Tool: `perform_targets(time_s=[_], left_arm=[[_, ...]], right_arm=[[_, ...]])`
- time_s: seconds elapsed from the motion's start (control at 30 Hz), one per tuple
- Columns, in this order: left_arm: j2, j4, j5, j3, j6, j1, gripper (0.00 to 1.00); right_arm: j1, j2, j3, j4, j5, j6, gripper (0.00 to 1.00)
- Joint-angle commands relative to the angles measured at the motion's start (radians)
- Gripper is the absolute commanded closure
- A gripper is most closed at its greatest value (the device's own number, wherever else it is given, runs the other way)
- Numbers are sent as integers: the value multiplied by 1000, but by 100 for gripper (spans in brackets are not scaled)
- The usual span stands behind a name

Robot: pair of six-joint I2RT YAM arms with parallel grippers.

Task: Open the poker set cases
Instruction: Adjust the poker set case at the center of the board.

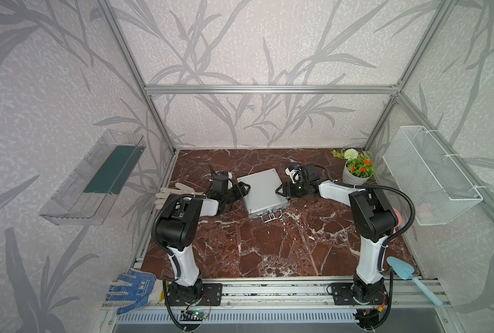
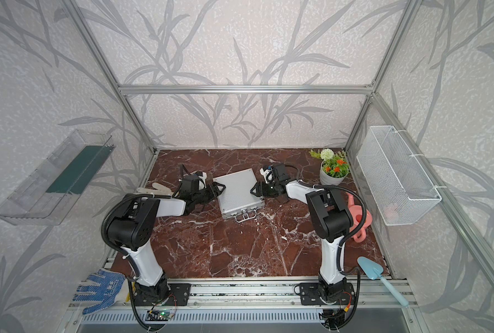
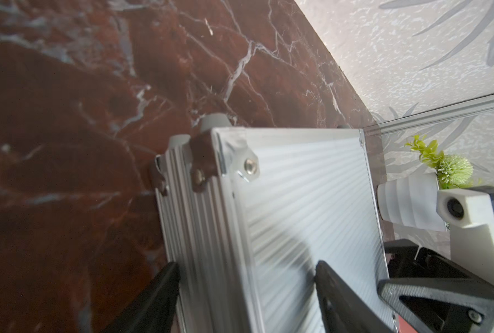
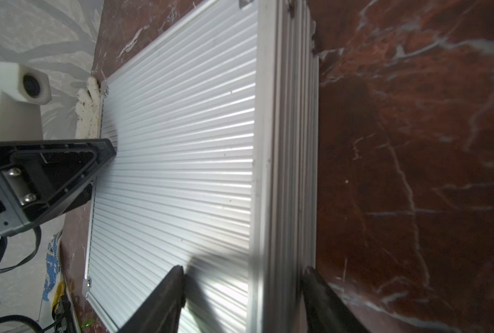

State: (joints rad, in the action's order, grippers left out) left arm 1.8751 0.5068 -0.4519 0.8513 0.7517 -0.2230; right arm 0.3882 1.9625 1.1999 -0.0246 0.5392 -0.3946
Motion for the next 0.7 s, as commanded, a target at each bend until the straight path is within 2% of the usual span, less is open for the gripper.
perform_targets(time_s=[0.0,0.1,0.3,0.57,0.67], left_arm=[[55,70,-90,61,-11,-26,27],[74,70,-101,85,-15,-46,27],[42,46,-107,84,-29,-64,27],[-112,-104,-77,57,-104,-33,27],[-200,-230,-20,40,-147,-6,27]], right_arm=[[18,-82,-104,71,2,-98,38],[19,-154,-200,139,-25,-156,38],[18,-247,-272,121,-79,-177,39],[5,-343,-289,24,-142,-144,36],[3,-380,-274,-61,-173,-113,33]])
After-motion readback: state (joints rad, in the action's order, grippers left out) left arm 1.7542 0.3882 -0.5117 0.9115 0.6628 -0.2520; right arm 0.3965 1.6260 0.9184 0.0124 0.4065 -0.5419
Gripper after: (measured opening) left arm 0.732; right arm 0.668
